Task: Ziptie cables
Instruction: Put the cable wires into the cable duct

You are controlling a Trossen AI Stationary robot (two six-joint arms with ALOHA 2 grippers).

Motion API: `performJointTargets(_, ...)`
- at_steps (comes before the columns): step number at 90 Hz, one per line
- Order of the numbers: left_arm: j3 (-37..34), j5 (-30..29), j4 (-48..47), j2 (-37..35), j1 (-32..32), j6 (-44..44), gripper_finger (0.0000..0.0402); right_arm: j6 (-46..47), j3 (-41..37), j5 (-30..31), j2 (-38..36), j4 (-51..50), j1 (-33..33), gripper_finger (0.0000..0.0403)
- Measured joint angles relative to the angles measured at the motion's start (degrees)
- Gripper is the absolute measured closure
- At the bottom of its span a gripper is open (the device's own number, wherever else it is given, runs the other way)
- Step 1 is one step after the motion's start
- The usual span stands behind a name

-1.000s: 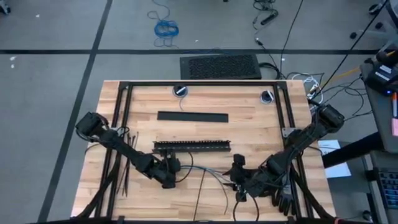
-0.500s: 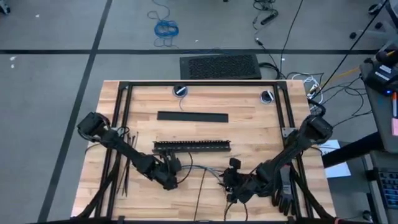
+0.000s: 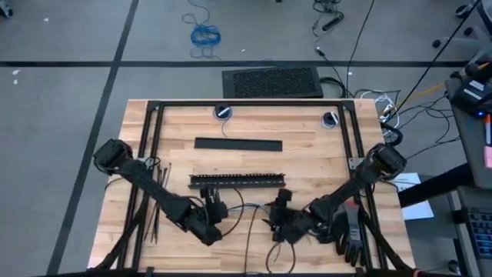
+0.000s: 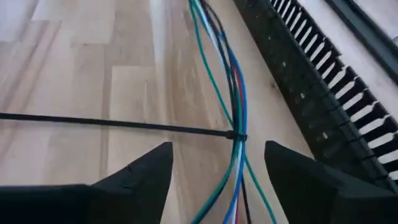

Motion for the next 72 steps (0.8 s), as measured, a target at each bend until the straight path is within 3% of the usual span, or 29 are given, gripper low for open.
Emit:
performJointTargets(24,3.9,-2.5,-0.1,0.0,-0.6,3.4,0.0394,0.0,0.0,-0.9,0.9,-0.5,-2.3,0.0173)
performJointTargets(42,6.7,-6.4,-0.1,0.0,-2.0,7.5,0.0394,2.4,0.0,-0.9,0.9,-3.8,-3.8,0.021)
performJointTargets(58,8.7,-10.8,-1.8,0.0,-3.2,8.8,0.0394,10.1,0.0,-0.9,0.9,-9.4,-4.3,0.0265)
performJointTargets(72,9.4,-14.0,-8.4,0.0,-3.5,5.0,0.0394,14.9,0.0,-0.9,0.9,-13.5,-3.4,0.0343)
